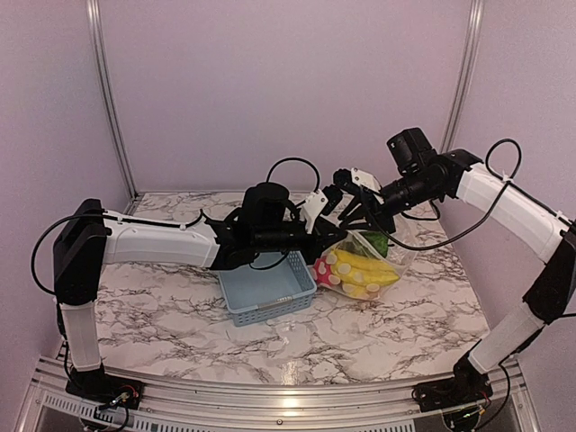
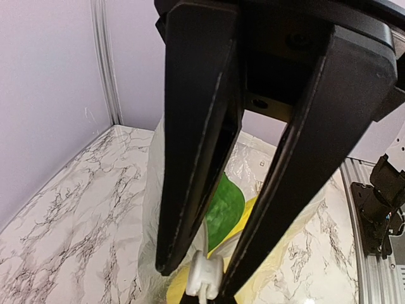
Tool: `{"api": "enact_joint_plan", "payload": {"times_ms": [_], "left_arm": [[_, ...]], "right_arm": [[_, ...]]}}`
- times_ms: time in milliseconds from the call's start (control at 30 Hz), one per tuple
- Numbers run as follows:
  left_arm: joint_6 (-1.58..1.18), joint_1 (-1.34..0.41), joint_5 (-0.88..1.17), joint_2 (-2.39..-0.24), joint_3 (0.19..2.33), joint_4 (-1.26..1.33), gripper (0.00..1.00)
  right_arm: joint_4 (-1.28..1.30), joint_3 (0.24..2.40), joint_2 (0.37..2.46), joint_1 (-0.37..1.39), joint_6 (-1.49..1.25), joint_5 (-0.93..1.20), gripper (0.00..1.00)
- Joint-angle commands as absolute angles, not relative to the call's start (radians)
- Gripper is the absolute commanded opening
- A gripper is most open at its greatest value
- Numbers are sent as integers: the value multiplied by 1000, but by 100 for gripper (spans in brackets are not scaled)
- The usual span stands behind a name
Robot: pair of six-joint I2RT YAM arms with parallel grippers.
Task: Place the food in the zip-top bag and seal the zipper
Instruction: Hold the zipper from the zipper food storage bag, then hold the zipper food storage bag at the center of the board.
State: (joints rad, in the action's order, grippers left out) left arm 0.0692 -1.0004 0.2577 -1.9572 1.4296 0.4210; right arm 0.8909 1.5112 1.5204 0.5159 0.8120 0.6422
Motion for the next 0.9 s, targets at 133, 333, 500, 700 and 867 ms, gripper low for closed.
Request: {"api": "enact_joint_plan", "payload": {"times_ms": [133,333,500,700,867], "left_arm": [[54,-1002,282,-1908,1442,469,1],[56,-1000,260,-1912,1426,492,31],[70,-999,266,-1919,1427,495,18],[91,-997,261,-1922,1418,495,15],[106,-991,256,-1922,1404,495,1]], "right_arm": [[885,1490,1500,525,819,619,7],[888,1502,1485,526,807,620,4],[907,1528,1484,524,795,630,4],[926,1552,1494,525,779,644,4],[942,1572,1494,525,772,639,3]]}}
